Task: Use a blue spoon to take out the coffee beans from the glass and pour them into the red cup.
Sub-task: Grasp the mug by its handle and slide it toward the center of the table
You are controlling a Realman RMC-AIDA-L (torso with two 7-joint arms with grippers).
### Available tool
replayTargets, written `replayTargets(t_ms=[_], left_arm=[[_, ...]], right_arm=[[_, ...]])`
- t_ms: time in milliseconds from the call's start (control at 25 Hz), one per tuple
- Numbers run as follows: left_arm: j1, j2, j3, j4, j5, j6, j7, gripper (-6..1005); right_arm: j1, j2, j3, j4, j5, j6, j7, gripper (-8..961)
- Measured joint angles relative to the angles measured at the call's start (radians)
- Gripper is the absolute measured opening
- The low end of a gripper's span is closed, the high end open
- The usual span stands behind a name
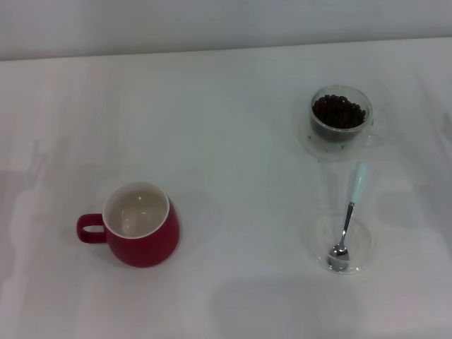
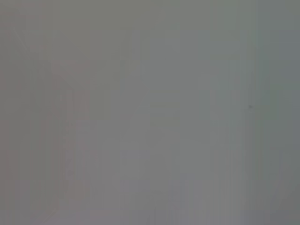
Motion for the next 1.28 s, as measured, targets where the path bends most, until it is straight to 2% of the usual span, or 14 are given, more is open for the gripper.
replayTargets(t_ms=[280, 680, 800, 1280], left_arm=[[-0.039, 0.002, 0.0, -0.005, -0.005, -0.045, -0.002, 874], [-0.033, 0.002, 0.008, -0.001, 0.006, -0.044, -0.001, 875], [0.003, 0.0, 0.014, 0.005, 0.036, -0.038, 0.0, 876], [0.215, 0.0, 0.025, 0.06, 0.25, 0.079, -0.005, 875]], right_arm=[[-0.007, 0.001, 0.0, 0.007, 0.0, -0.021, 0.0, 866], [0.001, 0.001, 0.0, 0.005, 0.012, -0.027, -0.001, 866], [0.003, 0.001, 0.0, 0.001, 0.012, -0.027, -0.001, 866], [0.026, -0.001, -0.002, -0.028, 0.012, -0.097, 0.001, 865]])
